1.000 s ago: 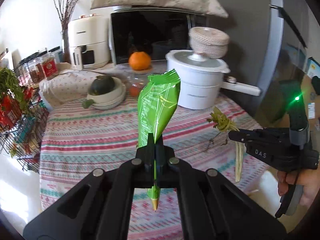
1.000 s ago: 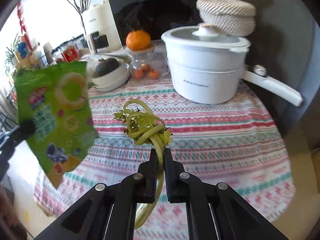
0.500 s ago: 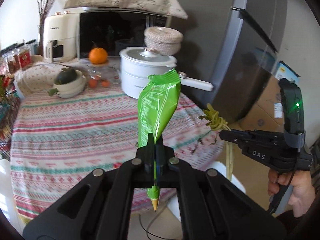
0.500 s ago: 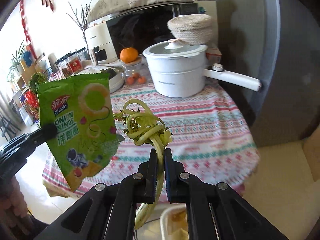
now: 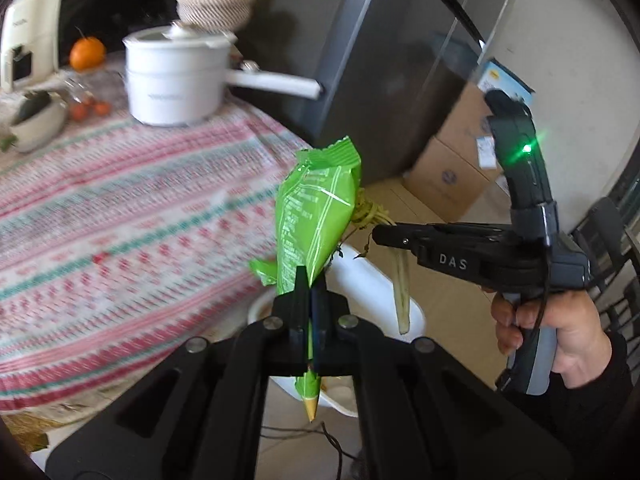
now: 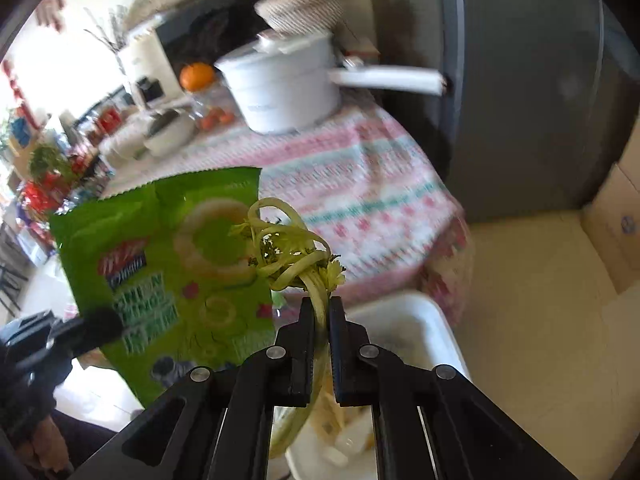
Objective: Collect trash
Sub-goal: 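Carry the green bag and stalk over the white bin and open both grippers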
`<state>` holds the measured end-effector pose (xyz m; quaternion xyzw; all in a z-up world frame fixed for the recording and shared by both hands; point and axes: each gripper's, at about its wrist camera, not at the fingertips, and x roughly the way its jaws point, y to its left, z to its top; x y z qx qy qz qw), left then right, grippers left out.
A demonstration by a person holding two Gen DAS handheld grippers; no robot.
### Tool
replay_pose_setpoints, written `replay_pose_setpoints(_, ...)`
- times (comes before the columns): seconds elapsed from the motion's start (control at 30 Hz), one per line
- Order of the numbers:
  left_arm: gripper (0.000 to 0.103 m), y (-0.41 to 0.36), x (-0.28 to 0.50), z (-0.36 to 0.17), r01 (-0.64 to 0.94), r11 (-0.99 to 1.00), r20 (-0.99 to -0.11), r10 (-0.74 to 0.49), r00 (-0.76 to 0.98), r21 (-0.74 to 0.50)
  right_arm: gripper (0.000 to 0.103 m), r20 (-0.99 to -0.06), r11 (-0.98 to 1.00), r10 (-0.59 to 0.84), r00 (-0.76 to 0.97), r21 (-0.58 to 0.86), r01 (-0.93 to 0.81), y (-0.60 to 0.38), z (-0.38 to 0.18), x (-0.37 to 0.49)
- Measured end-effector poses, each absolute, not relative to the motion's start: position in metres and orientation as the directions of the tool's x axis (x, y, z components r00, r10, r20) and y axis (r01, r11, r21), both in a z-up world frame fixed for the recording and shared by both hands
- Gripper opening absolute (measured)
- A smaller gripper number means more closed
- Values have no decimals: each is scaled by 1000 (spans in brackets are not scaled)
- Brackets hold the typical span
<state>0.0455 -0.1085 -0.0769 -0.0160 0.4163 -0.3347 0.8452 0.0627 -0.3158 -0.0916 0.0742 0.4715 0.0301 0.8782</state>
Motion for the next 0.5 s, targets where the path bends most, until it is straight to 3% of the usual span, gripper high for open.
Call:
replay_pose_setpoints(0.27,1,-140,39,-103,576,732,-718,-615,327,-364,8,-885,978,68,461,151,146,-365,-123,48)
replay_pose_setpoints(0.5,1,-163,39,-134,595,745,-769,-558,312,-300,10,-924,970,63,378,146,196,-382,-146,44)
